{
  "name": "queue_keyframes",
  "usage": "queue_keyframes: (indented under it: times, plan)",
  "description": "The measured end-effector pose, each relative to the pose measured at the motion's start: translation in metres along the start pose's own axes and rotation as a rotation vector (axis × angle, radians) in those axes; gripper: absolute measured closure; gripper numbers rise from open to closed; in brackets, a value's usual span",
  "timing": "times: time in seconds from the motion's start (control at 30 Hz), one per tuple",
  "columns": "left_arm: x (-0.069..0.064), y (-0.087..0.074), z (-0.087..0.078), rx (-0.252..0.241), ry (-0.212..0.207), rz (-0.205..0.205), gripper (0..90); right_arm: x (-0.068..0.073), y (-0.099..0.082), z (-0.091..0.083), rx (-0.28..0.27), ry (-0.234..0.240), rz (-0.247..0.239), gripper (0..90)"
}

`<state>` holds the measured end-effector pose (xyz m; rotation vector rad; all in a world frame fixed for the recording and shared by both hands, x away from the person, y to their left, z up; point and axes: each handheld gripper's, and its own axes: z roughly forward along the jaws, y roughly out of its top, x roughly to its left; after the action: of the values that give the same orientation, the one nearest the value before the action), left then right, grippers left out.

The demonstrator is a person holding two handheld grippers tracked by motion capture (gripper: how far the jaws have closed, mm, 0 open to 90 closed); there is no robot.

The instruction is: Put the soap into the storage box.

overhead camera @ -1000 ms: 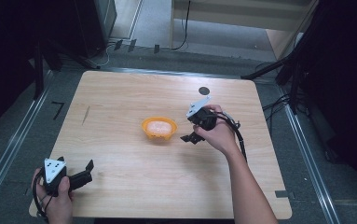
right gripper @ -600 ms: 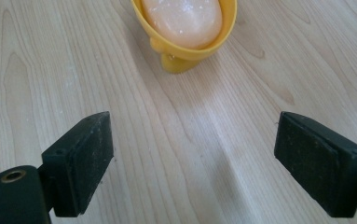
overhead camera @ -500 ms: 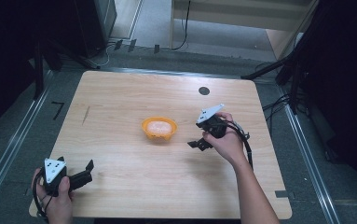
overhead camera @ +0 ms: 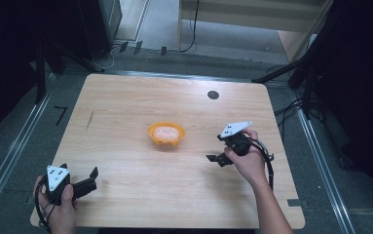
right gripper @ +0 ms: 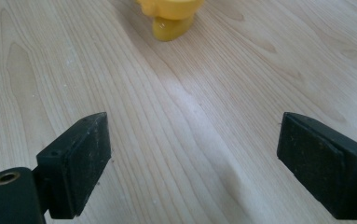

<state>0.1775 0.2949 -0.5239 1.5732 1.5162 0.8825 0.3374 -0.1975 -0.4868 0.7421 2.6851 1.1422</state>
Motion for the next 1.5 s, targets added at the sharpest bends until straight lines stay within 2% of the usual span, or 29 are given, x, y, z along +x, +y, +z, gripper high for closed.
queue_keyframes:
  times: [0.33,0.73,1.1,1.27,1.37,1.5]
  plan:
    - [-0.001,0.000,0.000,0.003,0.001,0.009,0.0,-0.001,-0.032,-0.022,-0.047,-0.061,0.059,11.0]
    - [-0.002,0.000,0.000,0.005,0.005,0.019,0.0,0.005,-0.070,-0.046,-0.095,-0.106,0.098,11.2]
    - [-0.002,0.000,0.000,0.009,0.006,0.025,0.0,0.010,-0.106,-0.057,-0.120,-0.118,0.150,11.0]
    - [-0.003,0.000,0.001,0.008,0.006,0.024,0.0,0.013,-0.120,-0.063,-0.130,-0.142,0.175,8.9]
    - [-0.003,0.000,0.001,0.007,0.007,0.027,0.0,0.014,-0.128,-0.069,-0.159,-0.150,0.199,8.2]
    - [-0.003,0.000,0.001,0.007,0.007,0.028,0.0,0.015,-0.139,-0.075,-0.171,-0.154,0.218,7.3]
